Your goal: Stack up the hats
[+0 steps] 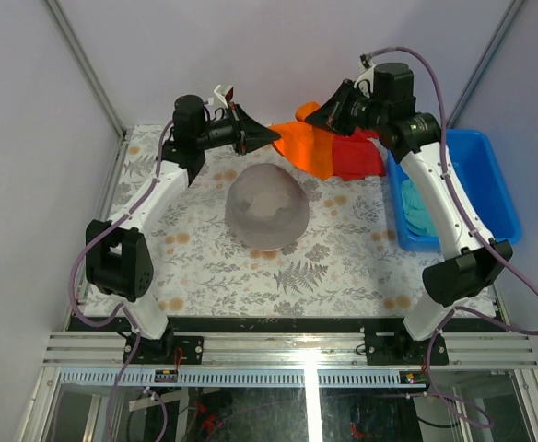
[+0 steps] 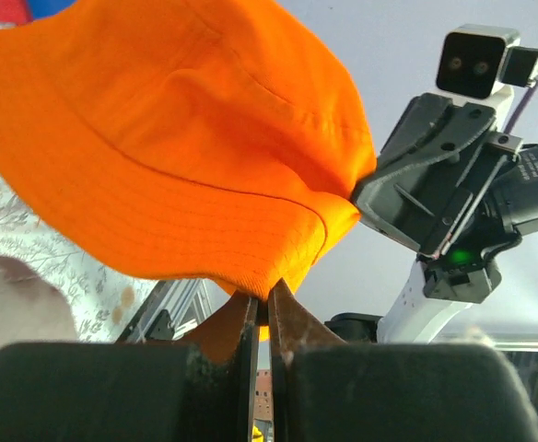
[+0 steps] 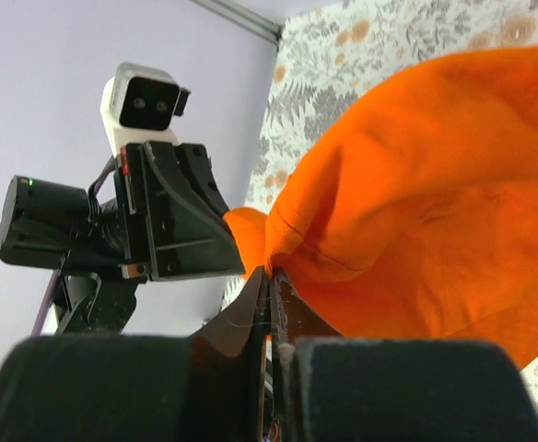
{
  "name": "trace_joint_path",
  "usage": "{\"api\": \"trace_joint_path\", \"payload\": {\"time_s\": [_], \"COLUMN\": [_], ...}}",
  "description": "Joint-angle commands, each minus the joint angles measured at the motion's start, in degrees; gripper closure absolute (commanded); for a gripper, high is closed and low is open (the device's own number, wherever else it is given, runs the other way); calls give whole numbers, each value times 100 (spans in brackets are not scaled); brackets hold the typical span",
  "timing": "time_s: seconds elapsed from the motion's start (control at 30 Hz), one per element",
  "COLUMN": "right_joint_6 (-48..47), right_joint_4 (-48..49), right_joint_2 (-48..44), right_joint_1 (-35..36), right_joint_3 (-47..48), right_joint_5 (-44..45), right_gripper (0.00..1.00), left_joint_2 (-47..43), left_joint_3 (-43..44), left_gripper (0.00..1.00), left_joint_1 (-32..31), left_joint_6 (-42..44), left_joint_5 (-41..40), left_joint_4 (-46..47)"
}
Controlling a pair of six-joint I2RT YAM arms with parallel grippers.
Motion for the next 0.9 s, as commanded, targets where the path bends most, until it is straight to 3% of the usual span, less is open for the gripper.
{"api": "trace_joint_path", "payload": {"time_s": [0.0, 0.43, 0.87], "right_joint_6": [-265, -372, -438], "right_joint_4": [183, 170, 2], "right_joint_2": [-158, 22, -65], "right_joint_1": [235, 731, 868], "right_joint_3": [-92, -261, -254], "right_joint_5": [120, 198, 253], "right_gripper": [100, 100, 100], "left_joint_2": [-374, -720, 552], "left_joint_3": [-481, -1039, 74], "left_gripper": [100, 100, 100], "left_joint_1": [335, 1111, 1239], "left_joint_6": [186, 594, 505], "left_joint_5": [173, 586, 1208], "left_joint_4": [618, 440, 1089]}}
